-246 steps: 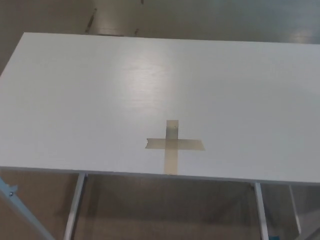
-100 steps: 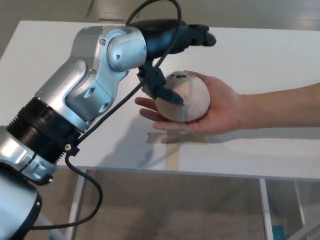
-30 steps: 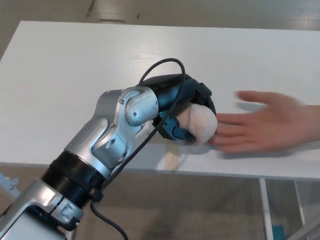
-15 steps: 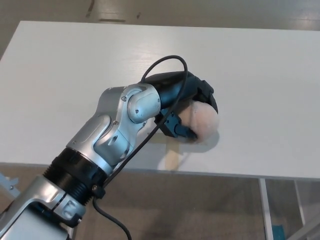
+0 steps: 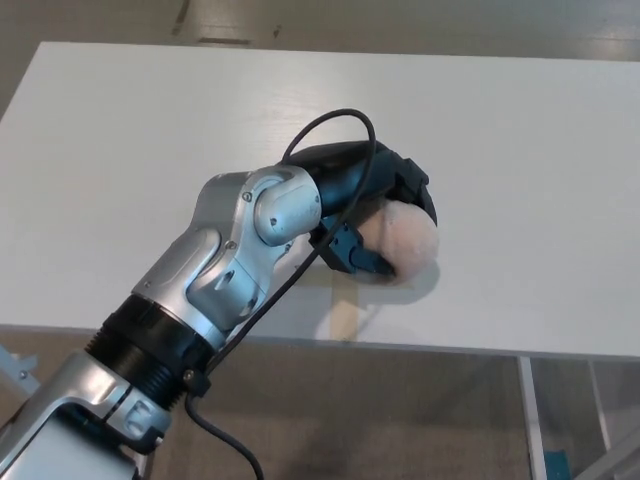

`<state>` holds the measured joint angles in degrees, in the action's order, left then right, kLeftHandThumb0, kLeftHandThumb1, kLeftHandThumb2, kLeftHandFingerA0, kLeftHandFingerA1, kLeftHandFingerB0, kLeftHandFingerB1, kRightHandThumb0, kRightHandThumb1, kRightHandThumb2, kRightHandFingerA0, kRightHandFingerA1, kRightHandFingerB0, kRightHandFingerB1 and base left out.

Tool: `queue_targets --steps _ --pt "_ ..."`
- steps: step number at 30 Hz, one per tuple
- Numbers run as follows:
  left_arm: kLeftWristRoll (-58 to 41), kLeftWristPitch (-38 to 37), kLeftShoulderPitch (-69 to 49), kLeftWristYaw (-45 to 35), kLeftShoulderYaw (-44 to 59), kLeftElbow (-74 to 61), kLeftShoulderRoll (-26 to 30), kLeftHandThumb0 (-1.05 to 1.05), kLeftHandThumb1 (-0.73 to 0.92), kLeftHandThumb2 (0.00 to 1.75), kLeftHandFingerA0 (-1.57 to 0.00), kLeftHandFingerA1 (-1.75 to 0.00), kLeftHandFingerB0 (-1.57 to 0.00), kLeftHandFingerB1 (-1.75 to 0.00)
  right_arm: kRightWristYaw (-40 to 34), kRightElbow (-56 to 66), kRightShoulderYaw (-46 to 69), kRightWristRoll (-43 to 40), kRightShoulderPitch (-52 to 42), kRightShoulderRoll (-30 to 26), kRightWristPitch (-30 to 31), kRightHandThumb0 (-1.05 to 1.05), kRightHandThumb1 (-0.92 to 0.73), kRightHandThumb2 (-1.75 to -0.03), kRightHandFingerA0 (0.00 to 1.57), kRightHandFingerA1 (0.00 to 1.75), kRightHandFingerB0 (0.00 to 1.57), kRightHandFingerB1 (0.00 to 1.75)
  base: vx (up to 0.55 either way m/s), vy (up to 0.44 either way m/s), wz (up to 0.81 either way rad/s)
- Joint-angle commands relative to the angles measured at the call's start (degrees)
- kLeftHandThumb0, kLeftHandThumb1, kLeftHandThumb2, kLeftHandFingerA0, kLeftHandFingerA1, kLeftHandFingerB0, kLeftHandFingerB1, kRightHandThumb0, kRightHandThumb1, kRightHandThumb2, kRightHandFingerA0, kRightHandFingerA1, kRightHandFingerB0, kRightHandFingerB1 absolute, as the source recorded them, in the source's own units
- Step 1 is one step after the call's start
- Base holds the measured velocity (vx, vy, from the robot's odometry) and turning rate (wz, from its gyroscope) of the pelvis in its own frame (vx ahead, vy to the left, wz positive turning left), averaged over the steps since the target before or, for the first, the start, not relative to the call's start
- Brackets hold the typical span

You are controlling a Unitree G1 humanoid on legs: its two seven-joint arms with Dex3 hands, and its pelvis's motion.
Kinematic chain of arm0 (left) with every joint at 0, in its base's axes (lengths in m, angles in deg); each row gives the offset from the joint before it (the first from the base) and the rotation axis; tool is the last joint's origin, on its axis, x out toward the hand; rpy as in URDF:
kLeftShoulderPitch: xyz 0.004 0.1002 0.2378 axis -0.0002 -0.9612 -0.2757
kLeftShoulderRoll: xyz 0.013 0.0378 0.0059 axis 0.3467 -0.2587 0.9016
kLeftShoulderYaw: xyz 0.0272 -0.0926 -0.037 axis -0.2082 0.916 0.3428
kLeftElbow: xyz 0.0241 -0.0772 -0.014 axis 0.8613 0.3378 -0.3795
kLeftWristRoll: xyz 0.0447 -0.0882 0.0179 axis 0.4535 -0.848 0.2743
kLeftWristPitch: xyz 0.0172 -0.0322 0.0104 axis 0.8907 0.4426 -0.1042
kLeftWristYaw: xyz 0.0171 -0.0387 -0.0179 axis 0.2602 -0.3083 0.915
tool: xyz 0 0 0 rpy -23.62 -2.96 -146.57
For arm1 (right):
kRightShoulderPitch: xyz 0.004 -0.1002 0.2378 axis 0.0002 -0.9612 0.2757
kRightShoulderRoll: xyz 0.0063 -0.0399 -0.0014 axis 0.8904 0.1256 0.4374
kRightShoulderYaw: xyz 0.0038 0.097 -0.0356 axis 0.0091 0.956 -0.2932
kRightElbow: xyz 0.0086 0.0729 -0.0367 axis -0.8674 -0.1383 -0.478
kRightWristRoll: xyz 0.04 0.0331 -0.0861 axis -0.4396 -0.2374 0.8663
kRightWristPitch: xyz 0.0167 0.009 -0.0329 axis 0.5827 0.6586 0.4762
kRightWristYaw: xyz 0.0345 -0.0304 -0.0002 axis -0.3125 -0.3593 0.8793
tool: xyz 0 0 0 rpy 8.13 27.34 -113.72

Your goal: Use the left hand to take the pink dumpling toy on a person's hand and put it on the desk.

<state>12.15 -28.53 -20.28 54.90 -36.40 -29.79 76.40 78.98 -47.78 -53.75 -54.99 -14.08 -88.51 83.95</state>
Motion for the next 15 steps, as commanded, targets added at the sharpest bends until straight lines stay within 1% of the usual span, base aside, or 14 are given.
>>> queue_targets --steps 1,2,5,6,7,8,9,11,12,13,14,15 --pt "-1.6 -1.2 4.8 -1.5 4.5 -1.7 2.6 -0.26 0.73 0.63 -0.81 -1.25 -0.92 -0.59 -0.1 -0.2 -0.4 0.9 -0.5 -0.5 0.4 -0.26 -0.59 -0.57 0.67 0.49 0.71 0.55 0.00 0.000 0.00" --pt "-2.4 -1.8 6.2 -1.7 6.2 -1.7 3.7 -0.26 0.73 0.63 -0.82 -1.25 -0.93 -0.60 -0.1 -0.2 -0.4 0.8 -0.3 -0.5 0.5 -0.28 -0.49 -0.87 0.59 0.64 0.66 0.69 0.00 0.000 0.00" --pt "-3.3 -3.5 8.5 -1.2 8.6 -0.4 5.2 -0.25 0.73 0.63 -0.82 -1.24 -0.93 -0.62 -0.2 -0.1 -0.5 0.8 0.5 -0.8 0.6 -0.28 -0.49 -0.87 0.59 0.64 0.66 0.69 0.00 0.000 0.00" --pt "-3.5 -3.9 9.0 -1.0 9.3 -0.1 5.8 -0.25 0.74 0.62 -0.89 -1.13 -0.89 -0.54 -0.2 -0.1 -0.4 0.8 0.6 -0.8 0.7 -0.28 -0.49 -0.87 0.59 0.64 0.66 0.69 0.00 0.000 0.00" --pt "-3.7 -4.4 9.4 -1.0 10.1 0.1 6.5 -0.25 0.74 0.62 -0.89 -1.13 -0.89 -0.54 -0.3 -0.1 -0.4 0.8 0.6 -0.8 0.8 -0.28 -0.49 -0.87 0.59 0.64 0.66 0.69 0.00 0.000 0.00" --pt "-3.9 -5.3 9.7 -0.6 11.0 0.9 7.5 -0.25 0.73 0.62 -0.97 -0.74 -0.76 -0.48 -0.3 -0.1 -0.3 0.7 0.6 -0.9 0.8 -0.29 -0.49 -0.87 0.58 0.63 0.66 0.69 0.00 0.000 0.00" --pt "-4.2 -6.4 10.1 -0.2 12.2 2.7 9.1 -0.24 0.75 0.62 -0.96 -0.63 -0.83 -0.52 -0.3 -0.2 -0.4 0.8 0.6 -0.9 0.8 -0.29 -0.49 -0.87 0.59 0.64 0.66 0.68 0.00 0.000 0.00" --pt "-4.4 -8.0 10.8 0.4 13.9 5.3 11.6 -0.24 0.75 0.62 -0.96 -0.60 -0.85 -0.54 -0.1 -0.2 -0.4 0.8 0.6 -0.9 0.7 -0.29 -0.49 -0.87 0.59 0.64 0.65 0.68 0.00 0.000 0.00" --pt "-4.3 -8.3 11.0 0.4 14.0 5.7 11.9 -0.24 0.75 0.62 -0.96 -0.60 -0.85 -0.54 0.0 -0.2 -0.4 0.8 0.6 -0.9 0.7 -0.29 -0.49 -0.87 0.59 0.64 0.65 0.68 0.00 0.000 0.00" --pt "-4.1 -8.5 11.0 0.4 14.4 6.2 13.0 -0.23 0.75 0.62 -0.95 -0.82 -0.86 -0.55 0.0 -0.2 -0.3 0.8 0.5 -0.9 0.7 -0.29 -0.49 -0.87 0.59 0.64 0.65 0.68 0.00 0.000 0.00" --pt "-3.9 -8.7 11.1 0.4 14.7 6.7 13.8 -0.23 0.75 0.62 -0.95 -0.82 -0.86 -0.55 0.1 -0.3 -0.3 0.9 0.4 -1.0 0.7 -0.29 -0.49 -0.87 0.59 0.64 0.65 0.68 0.00 0.000 0.00" --pt "-3.8 -8.6 10.6 0.3 15.0 6.7 14.7 -0.23 0.75 0.62 -0.94 -0.86 -0.85 -0.54 0.2 -0.3 -0.4 0.9 0.0 -1.0 0.6 -0.29 -0.49 -0.87 0.59 0.64 0.65 0.68 0.00 0.000 0.00"
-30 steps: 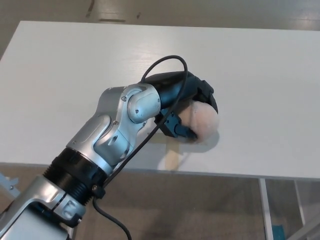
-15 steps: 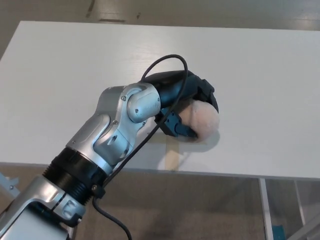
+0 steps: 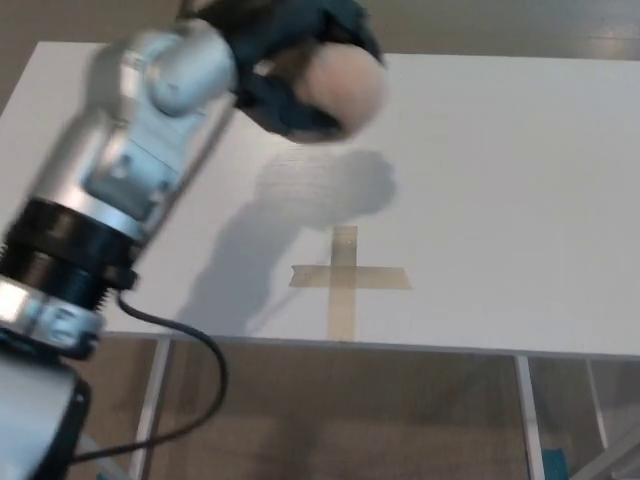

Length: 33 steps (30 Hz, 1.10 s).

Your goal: Use the left hand to take the pink dumpling toy on a person's hand and put it on the desk.

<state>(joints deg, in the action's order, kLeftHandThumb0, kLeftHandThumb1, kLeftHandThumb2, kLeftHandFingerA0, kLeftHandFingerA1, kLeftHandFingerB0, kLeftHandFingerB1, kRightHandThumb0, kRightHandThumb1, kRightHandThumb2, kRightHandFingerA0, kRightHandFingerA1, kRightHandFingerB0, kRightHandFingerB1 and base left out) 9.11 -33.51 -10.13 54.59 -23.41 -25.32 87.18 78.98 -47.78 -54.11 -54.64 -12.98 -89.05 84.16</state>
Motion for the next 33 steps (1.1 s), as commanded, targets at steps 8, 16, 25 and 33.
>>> queue_targets --steps 8,16,25,33 --pt "0.1 -6.1 -3.4 2.3 3.0 7.0 8.9 -0.26 0.75 0.63 -0.98 -0.72 -0.85 -0.53 0.1 -0.2 -0.6 1.1 -0.9 -0.5 0.6 -0.30 -0.49 -0.86 0.57 0.63 0.66 0.68 0.00 0.000 0.00" --pt "2.5 -10.5 -7.4 5.2 -0.4 15.1 8.6 -0.25 0.75 0.63 -0.90 -0.98 -0.85 -0.53 0.3 -0.2 -0.7 1.4 -1.6 -0.6 0.2 -0.30 -0.49 -0.86 0.55 0.62 0.66 0.68 0.00 0.000 0.00" --pt "5.7 -11.9 -12.9 9.5 -6.7 17.3 5.5 -0.26 0.75 0.63 -0.82 -1.15 -0.74 -0.47 -0.2 -0.2 -0.5 1.6 -1.6 -0.8 0.2 -0.30 -0.49 -0.86 0.56 0.62 0.67 0.68 0.00 0.000 0.00" --pt "5.9 -10.0 -17.1 7.6 -8.6 15.1 3.8 -0.27 0.75 0.62 -0.81 -0.51 -0.56 -0.40 0.0 -0.1 -0.2 1.4 -2.1 -0.4 -0.7 -0.30 -0.49 -0.87 0.55 0.62 0.67 0.69 0.00 0.000 0.00"
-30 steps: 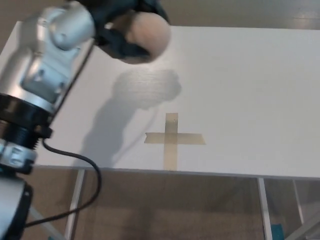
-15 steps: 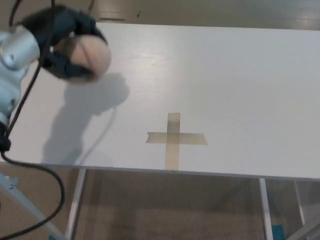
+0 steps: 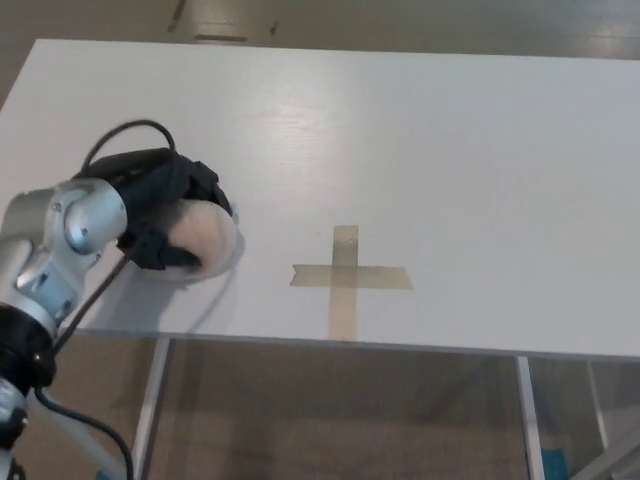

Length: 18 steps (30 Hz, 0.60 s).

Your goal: Use the left hand to take the pink dumpling toy on a person's hand and put it on the desk.

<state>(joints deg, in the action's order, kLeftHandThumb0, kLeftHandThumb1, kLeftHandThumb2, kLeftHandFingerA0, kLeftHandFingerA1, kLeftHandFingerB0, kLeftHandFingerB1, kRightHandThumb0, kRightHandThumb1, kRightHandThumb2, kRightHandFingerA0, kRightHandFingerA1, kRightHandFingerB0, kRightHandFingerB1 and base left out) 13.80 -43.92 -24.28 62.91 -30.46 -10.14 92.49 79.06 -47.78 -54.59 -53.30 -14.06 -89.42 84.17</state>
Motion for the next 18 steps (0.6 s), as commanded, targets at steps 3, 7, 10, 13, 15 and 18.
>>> queue_targets --steps 3,7,10,13,15,18 --pt "0.3 0.6 -3.1 -1.5 -0.9 0.3 -1.4 -0.60 0.42 0.79 0.00 -0.23 0.00 -0.20 -0.1 -0.1 0.4 0.0 -1.0 0.0 -0.8 -0.30 -0.49 -0.87 0.55 0.62 0.67 0.69 0.00 0.000 0.00" --pt "1.6 2.4 -3.5 -1.8 -1.3 -1.3 -0.7 -0.80 0.49 0.58 0.00 0.00 0.00 -0.06 0.0 -0.1 0.4 0.1 -1.0 0.0 -0.8 -0.29 -0.49 -0.87 0.55 0.62 0.67 0.69 0.00 0.000 0.00" --pt "1.7 4.3 -3.6 -2.4 -0.9 -3.2 -0.2 -0.89 0.50 0.58 0.00 0.00 0.00 -0.11 0.1 -0.1 0.4 0.2 -1.0 -0.1 -0.7 -0.29 -0.49 -0.87 0.55 0.62 0.67 0.69 0.00 0.000 0.00" --pt "1.9 4.4 -3.6 -2.4 -0.7 -4.4 0.5 -0.89 0.49 0.59 0.00 0.00 0.00 -0.12 0.2 -0.1 0.4 0.2 -1.2 -0.3 -0.6 -0.28 -0.60 -0.57 0.62 0.47 0.73 0.56 0.00 0.000 0.00" --pt "1.8 4.7 -3.6 -2.9 -0.6 -5.2 0.8 -0.89 0.49 0.58 0.00 0.00 0.00 -0.12 0.4 -0.1 0.4 0.3 -1.3 -0.3 -0.7 -0.27 -0.60 -0.57 0.62 0.47 0.73 0.56 0.00 0.000 0.00" --pt "1.4 4.9 -3.6 -3.8 -0.3 -6.2 1.3 -0.90 0.47 0.61 0.00 0.00 0.00 -0.11 0.4 -0.1 0.3 0.4 -1.3 -0.2 -0.8 -0.27 -0.60 -0.57 0.62 0.47 0.73 0.56 0.00 0.000 0.00"
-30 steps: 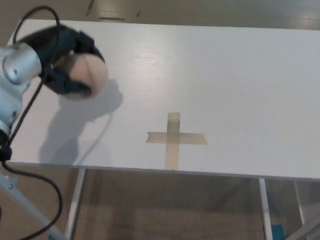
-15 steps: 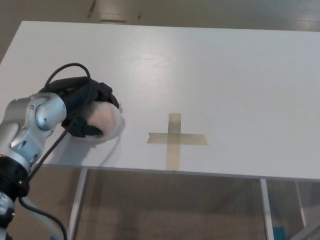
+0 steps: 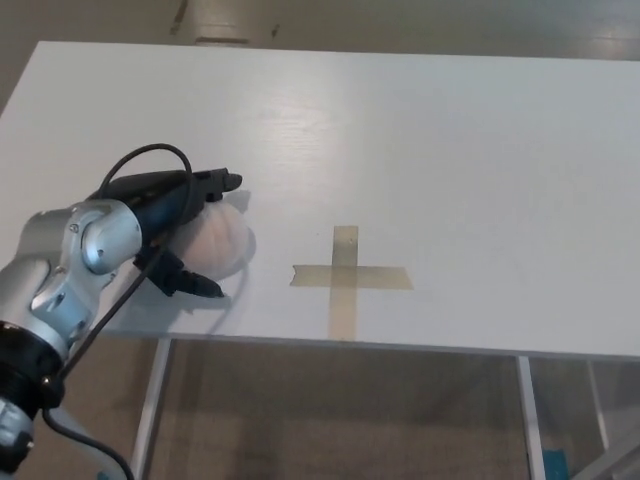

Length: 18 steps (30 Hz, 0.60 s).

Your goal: Use the left hand to take the pink dumpling toy on a person's hand and put it on the desk.

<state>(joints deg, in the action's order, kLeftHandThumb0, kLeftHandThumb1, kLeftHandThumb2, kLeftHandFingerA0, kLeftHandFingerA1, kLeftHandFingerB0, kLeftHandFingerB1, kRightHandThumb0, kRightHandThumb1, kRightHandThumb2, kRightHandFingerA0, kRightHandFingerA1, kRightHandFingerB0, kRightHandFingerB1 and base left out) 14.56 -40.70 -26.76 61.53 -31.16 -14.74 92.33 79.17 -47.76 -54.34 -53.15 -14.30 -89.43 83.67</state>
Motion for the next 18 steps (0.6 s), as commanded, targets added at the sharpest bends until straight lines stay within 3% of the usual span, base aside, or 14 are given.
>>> queue_targets --steps 1,12,13,18 --pt "0.1 1.7 -1.0 -3.3 0.9 -2.8 2.1 -0.89 0.49 0.58 0.00 0.00 0.00 -0.11 0.2 -0.2 0.0 0.3 -1.0 -0.2 -0.2 -0.27 -0.60 -0.57 0.62 0.47 0.72 0.56 0.00 0.000 0.00" --pt "-2.3 3.9 0.1 -7.8 4.8 -11.4 4.4 -0.89 0.49 0.59 0.00 0.00 0.00 -0.10 -0.1 -0.2 -0.3 0.6 -1.3 -0.4 0.1 -0.26 -0.60 -0.57 0.63 0.48 0.72 0.56 0.00 0.000 0.00" --pt "-2.7 4.1 0.3 -8.5 5.5 -12.8 4.9 -0.92 0.53 0.59 0.00 0.00 0.00 -0.02 -0.1 -0.2 -0.3 0.7 -1.3 -0.5 0.1 -0.26 -0.60 -0.57 0.63 0.48 0.73 0.56 0.00 0.000 0.00" --pt "-4.3 4.2 2.2 -10.4 9.5 -19.0 7.6 -0.91 0.50 0.59 0.00 0.00 0.00 -0.10 -0.1 -0.2 -0.3 0.5 -1.2 -0.7 0.3 -0.26 -0.60 -0.57 0.62 0.47 0.73 0.56 0.00 0.000 0.00"
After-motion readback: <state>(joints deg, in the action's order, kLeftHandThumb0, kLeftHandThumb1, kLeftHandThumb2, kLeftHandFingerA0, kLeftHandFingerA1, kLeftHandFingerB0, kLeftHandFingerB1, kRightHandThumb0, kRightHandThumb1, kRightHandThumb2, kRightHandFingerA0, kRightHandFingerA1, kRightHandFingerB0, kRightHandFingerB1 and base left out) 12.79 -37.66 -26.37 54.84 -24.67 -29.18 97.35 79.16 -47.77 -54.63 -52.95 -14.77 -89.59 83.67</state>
